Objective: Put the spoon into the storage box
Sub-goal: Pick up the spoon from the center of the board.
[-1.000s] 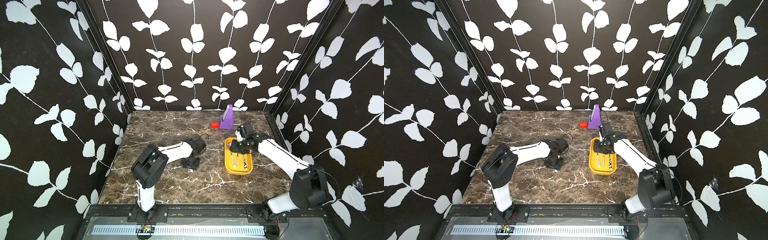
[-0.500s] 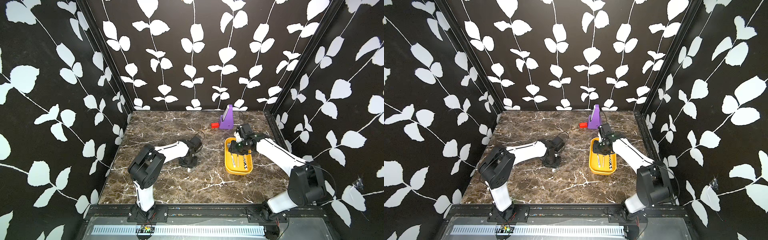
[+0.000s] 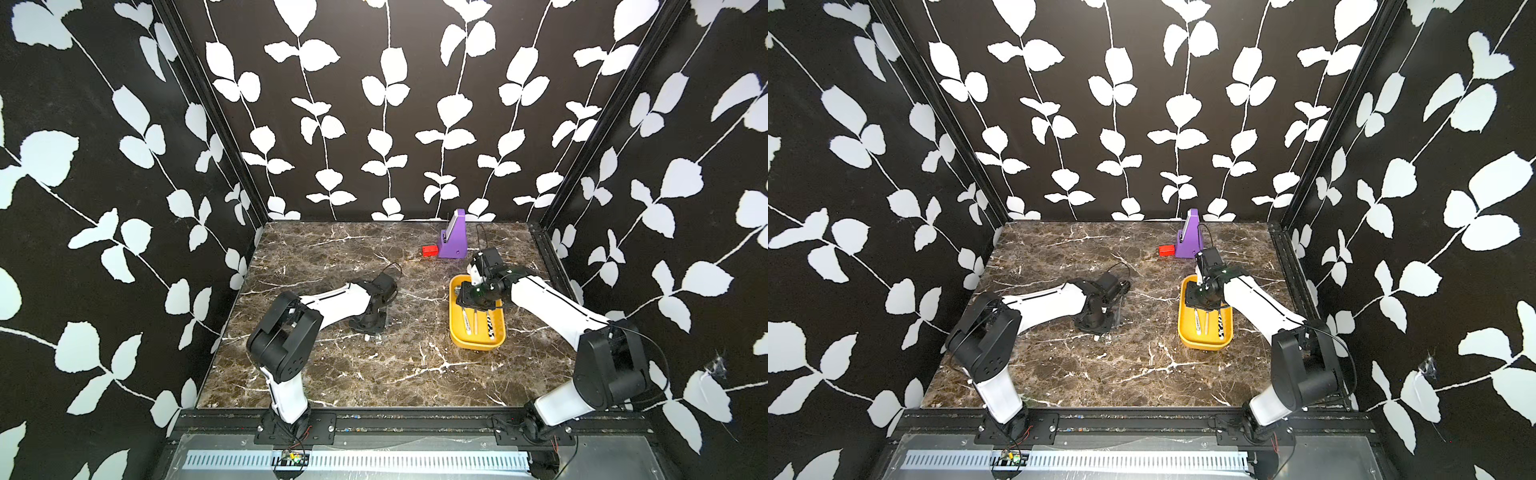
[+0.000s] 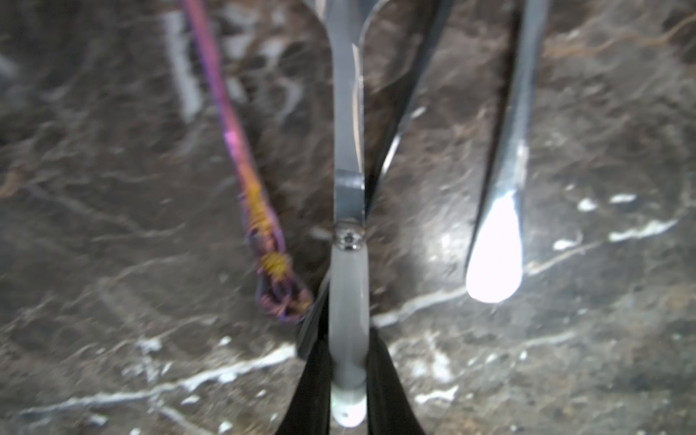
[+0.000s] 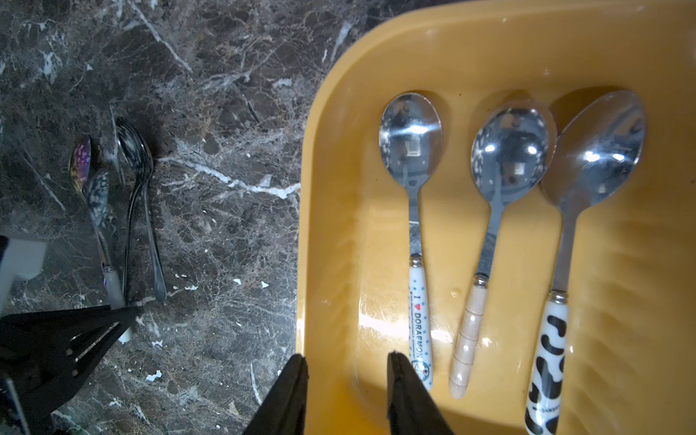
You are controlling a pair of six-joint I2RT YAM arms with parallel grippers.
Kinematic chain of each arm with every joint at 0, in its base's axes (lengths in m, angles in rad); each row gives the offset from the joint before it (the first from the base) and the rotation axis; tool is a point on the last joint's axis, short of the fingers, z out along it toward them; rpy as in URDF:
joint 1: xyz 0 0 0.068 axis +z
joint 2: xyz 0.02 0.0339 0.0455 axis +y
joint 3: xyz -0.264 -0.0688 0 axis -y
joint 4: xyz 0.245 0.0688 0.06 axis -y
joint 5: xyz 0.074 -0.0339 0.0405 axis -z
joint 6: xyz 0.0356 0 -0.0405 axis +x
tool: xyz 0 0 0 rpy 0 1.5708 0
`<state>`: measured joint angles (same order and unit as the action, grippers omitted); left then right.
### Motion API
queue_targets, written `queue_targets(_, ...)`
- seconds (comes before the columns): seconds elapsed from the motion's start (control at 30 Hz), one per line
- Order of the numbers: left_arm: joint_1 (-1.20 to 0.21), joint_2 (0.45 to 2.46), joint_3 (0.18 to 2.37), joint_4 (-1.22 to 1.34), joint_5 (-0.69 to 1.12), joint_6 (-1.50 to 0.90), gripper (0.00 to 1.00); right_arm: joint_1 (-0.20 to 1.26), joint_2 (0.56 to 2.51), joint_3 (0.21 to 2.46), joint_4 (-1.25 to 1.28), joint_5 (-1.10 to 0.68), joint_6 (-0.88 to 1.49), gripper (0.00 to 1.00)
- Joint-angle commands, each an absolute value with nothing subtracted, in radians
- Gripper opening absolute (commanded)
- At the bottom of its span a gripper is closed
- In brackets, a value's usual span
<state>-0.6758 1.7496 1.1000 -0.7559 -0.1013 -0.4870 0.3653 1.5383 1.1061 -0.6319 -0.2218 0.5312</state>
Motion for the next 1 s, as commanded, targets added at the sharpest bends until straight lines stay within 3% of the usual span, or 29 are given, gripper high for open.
queue_targets(0.0,-0.673,1.642,1.093,-0.779,-0.079,-0.468,0.0,0.36,1.544,1.126,-0.629,-0.219,0.524,0.38)
queue_targets(0.53,-0.717,1.478,1.165,-0.787,0.069,-0.507,0.0,0.325,1.504,1.141,-0.647,-0.174,0.491,0.38)
queue_targets(0.97,-0.922,1.794,1.575,-0.894,-0.028,-0.579,0.0,0.157,1.43,1.092,-0.637,-0.168,0.472,0.38)
